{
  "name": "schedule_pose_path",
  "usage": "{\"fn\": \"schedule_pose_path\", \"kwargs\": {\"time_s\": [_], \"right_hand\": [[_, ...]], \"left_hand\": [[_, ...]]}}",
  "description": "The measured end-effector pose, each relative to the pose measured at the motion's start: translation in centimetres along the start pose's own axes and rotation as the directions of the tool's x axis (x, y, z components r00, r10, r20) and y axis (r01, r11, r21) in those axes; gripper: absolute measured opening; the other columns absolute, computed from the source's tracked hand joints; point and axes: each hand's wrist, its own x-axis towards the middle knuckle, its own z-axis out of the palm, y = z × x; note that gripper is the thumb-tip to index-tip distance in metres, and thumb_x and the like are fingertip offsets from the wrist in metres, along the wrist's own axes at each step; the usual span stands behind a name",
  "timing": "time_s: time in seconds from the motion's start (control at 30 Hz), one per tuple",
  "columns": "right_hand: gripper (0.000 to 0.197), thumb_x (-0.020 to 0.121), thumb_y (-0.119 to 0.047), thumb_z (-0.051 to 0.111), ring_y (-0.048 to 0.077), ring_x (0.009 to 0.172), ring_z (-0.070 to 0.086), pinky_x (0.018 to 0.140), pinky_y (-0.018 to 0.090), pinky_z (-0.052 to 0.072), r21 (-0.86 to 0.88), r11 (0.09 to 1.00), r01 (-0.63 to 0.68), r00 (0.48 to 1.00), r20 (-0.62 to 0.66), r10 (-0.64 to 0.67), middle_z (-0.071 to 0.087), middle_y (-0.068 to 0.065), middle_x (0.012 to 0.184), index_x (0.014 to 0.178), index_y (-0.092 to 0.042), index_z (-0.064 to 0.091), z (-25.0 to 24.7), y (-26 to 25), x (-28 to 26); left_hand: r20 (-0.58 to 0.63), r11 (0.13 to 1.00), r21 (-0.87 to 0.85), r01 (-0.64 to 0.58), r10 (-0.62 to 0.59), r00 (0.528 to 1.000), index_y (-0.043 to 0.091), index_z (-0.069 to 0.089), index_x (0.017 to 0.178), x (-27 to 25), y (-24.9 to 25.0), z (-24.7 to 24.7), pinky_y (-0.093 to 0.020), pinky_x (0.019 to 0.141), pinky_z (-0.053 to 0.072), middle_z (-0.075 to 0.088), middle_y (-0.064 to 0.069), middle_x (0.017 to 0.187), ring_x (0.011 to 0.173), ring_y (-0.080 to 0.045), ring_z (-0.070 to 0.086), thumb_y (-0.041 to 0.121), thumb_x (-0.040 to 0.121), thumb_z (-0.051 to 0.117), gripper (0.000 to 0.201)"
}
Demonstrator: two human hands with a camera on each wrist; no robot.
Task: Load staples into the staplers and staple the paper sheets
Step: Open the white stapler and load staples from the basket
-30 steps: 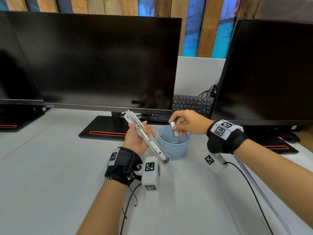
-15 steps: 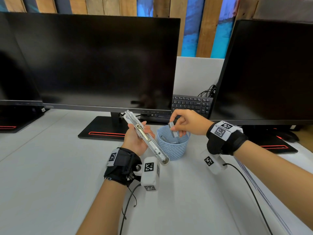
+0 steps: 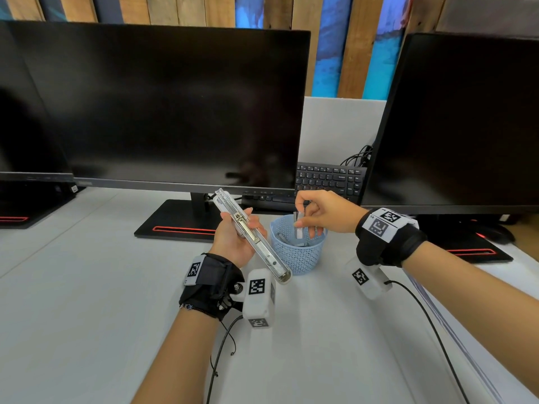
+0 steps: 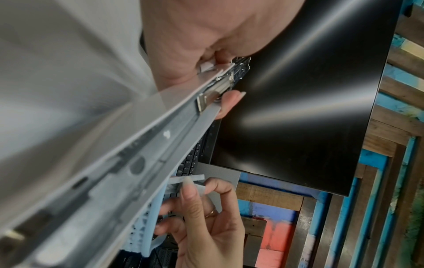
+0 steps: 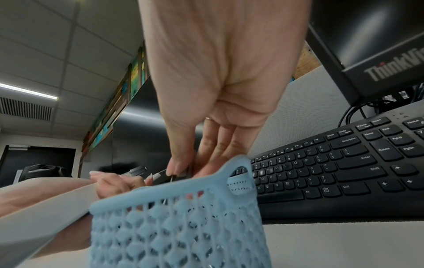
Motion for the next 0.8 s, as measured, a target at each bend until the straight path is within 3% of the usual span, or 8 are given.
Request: {"fn": "schedule_pose_path", "kwargs": {"time_s": [0.2, 0.33, 0.47, 0.57, 0.8], "right_hand": [[0.013, 0.087, -0.015, 0.070, 0.012, 0.077, 0.071, 0.063, 0.028, 0.061, -0.012, 1.000, 0.014, 1.000, -0.022, -0.014, 0.072, 0.007, 0.093, 0.084, -0.006, 0.061, -0.3, -0.1, 0.1], [0.011, 0.084, -0.018, 0.073, 0.003, 0.076, 0.068, 0.069, 0.010, 0.050, -0.071, 0.996, 0.060, 0.987, -0.145, -0.070, 0.074, 0.003, 0.089, 0.079, -0.011, 0.066, -0.6, -0.6, 0.2], [0.017, 0.085, -0.014, 0.073, 0.013, 0.068, 0.072, 0.070, 0.023, 0.059, 0.049, 0.996, 0.075, 0.979, -0.193, -0.064, 0.075, 0.009, 0.076, 0.083, -0.009, 0.057, -0.8, -1.3, 0.1], [0.022, 0.083, -0.009, 0.074, 0.023, 0.071, 0.074, 0.068, 0.030, 0.060, 0.157, 0.980, 0.125, 0.969, -0.231, -0.087, 0.073, 0.015, 0.075, 0.087, -0.003, 0.053, -0.7, -2.6, -0.1], [0.019, 0.079, -0.008, 0.077, 0.016, 0.078, 0.071, 0.078, 0.028, 0.058, 0.172, 0.951, 0.255, 0.919, -0.350, -0.183, 0.073, 0.004, 0.083, 0.089, -0.003, 0.061, -0.7, -5.4, -0.5]], "left_hand": [[0.004, 1.000, 0.011, -0.002, 0.001, 1.000, 0.012, 0.045, 0.122, -0.1, 0.0, 0.1, -0.022, 0.057, 0.036, 0.043, -0.002, 0.055, 0.039, -0.009, 0.038, 0.046, 0.102, 0.027, 0.043], [0.024, 1.000, 0.004, 0.006, -0.006, 1.000, 0.012, 0.044, 0.124, -0.2, -0.1, -0.1, -0.022, 0.059, 0.036, 0.044, -0.002, 0.056, 0.039, -0.010, 0.040, 0.048, 0.101, 0.028, 0.046], [0.063, 0.997, 0.082, -0.006, 0.001, 0.998, 0.011, 0.043, 0.129, -0.4, -0.2, 0.1, -0.025, 0.053, 0.043, 0.044, -0.001, 0.061, 0.042, -0.009, 0.043, 0.052, 0.100, 0.025, 0.053], [0.114, 0.992, 0.123, -0.010, -0.004, 0.993, 0.011, 0.046, 0.123, -0.8, -0.5, 0.5, -0.023, 0.052, 0.048, 0.046, -0.002, 0.064, 0.045, -0.009, 0.044, 0.056, 0.099, 0.024, 0.056], [0.179, 0.972, 0.214, -0.097, 0.059, 0.982, 0.009, 0.050, 0.113, -1.7, -1.1, 1.6, -0.026, 0.056, 0.049, 0.046, -0.002, 0.073, 0.050, -0.008, 0.043, 0.055, 0.099, 0.026, 0.054]]}}
